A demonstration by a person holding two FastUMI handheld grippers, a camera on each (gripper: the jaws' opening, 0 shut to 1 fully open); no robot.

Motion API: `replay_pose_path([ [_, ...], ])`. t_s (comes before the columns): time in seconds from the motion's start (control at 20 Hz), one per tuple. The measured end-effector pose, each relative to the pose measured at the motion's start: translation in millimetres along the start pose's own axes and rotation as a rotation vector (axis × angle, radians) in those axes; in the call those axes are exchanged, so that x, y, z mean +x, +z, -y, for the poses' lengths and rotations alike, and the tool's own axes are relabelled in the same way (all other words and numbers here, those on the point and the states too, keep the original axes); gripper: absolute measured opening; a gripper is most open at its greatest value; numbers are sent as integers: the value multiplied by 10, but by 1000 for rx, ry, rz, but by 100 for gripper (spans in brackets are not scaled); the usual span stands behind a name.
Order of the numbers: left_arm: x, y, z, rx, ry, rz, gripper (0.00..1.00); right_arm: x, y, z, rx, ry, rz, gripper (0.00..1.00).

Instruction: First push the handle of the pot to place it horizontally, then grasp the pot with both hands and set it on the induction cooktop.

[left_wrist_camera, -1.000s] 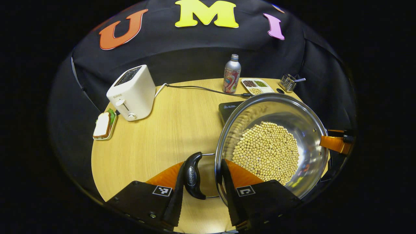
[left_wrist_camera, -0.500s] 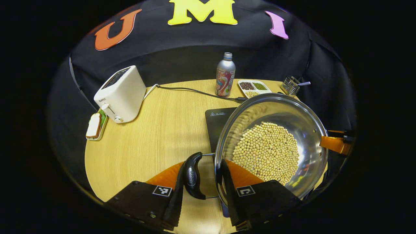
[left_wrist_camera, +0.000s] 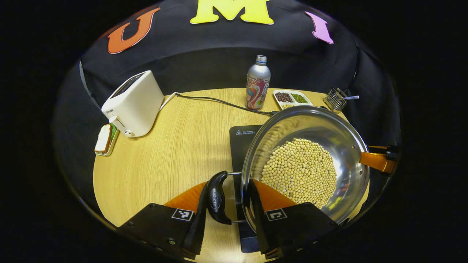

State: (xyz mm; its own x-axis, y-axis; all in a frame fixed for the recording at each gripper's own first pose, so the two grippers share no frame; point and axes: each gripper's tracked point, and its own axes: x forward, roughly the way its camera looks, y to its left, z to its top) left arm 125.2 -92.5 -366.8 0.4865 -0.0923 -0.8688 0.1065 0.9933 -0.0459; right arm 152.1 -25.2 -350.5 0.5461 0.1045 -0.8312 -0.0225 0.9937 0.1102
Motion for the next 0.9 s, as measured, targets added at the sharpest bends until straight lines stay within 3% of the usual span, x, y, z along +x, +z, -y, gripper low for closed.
replay_pose_path([
  [0.25,-2,19,27,10,8,12,57,104,-29,22,19,22,-2,51],
  [0.3,2,34,28,11,5,25,67,87,-27,38,-2,22,7,51],
  [0.35,12,36,12,11,4,24,67,96,-37,50,-18,19,9,52],
  [0.4,29,50,-7,12,5,33,57,105,-21,55,-17,23,23,53],
  [0.5,28,53,7,11,9,42,57,112,-15,44,20,50,52,53],
  [0.55,36,55,6,11,10,46,67,123,-21,41,36,62,65,53],
  [0.6,34,55,3,14,10,52,48,124,-30,44,41,70,74,53],
  [0.65,31,57,5,15,9,56,57,134,-31,47,38,71,81,53],
  [0.85,28,69,8,13,16,67,57,181,-29,102,39,67,103,53],
  [0.9,25,62,7,13,17,68,62,182,-23,103,47,69,108,53],
])
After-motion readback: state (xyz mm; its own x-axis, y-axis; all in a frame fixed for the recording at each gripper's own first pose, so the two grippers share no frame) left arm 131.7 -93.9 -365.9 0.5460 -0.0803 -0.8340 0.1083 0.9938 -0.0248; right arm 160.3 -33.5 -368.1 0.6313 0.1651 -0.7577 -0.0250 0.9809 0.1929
